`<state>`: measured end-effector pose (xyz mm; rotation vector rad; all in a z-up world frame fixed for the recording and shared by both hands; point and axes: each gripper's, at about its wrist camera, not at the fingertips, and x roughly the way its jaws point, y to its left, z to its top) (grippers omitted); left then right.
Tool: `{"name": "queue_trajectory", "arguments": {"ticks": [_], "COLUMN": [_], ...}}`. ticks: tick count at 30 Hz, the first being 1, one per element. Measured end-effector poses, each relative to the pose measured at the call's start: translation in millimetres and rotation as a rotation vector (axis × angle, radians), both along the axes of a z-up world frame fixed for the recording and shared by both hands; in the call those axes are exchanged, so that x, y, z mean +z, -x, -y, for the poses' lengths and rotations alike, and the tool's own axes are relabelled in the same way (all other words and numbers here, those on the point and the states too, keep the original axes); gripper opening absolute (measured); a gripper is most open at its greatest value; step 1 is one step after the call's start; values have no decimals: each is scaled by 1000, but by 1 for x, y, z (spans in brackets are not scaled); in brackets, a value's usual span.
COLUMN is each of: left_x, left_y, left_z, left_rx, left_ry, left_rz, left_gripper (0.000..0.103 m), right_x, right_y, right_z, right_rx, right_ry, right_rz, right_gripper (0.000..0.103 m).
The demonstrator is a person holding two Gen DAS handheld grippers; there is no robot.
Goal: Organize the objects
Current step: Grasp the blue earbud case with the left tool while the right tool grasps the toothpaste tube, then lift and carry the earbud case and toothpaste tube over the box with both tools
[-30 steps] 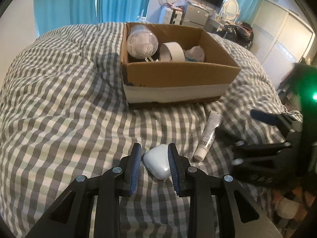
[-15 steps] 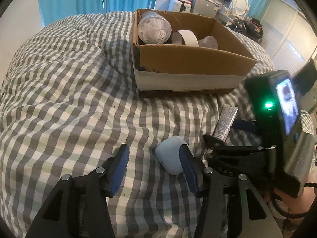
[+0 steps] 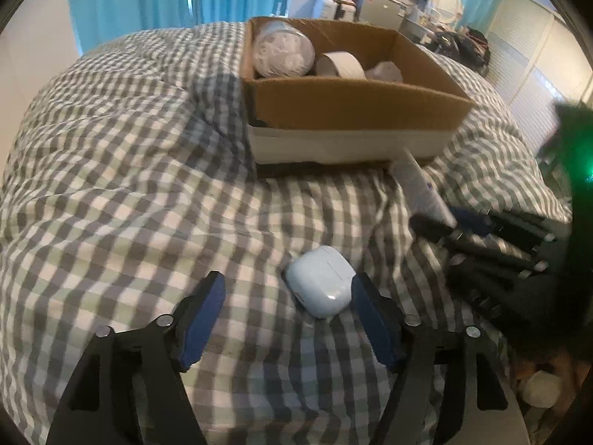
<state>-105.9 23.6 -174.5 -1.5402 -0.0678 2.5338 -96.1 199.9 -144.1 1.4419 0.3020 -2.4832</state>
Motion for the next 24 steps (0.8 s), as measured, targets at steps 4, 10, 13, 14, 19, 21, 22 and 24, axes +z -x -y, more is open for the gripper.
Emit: {"name": "queue_trajectory", "arguments": {"ticks": [4,10,13,14,19,21,22,24], "left_x": [-12,-31,-38,-41,-41,-36,-33,-25], "left_y": [-1,7,11,13,12,9,7,2], "left_z": [-16,-32,-36,-37,-35,-34,-33,-32], "left_rx": [-69,-115,-133,-132,-132,-124,-120,-110], "left_ry": [1,47,38,43,30,28,25,33], "left_rz": [37,64,75,78,83,79,74,57], "left_gripper": [75,75,66,57,55,54,54,53], "right_x": [15,18,20,22,28,32,35,41], "right_y": [-4,3,-2,-4,-9,-14,-16,-21], "right_z": [-15,-20,-19,-20,-18,-19,-19,-19], "right_rx": [-2,-5,-5,-3,2,3,4,4], "right_ry": [36,64,70,70,72,72,73,71], "right_rz": [-33,-29,-40,-42,-59,-69,-75,-89], "right_gripper": [20,20,20,20,20,19,19,19]}}
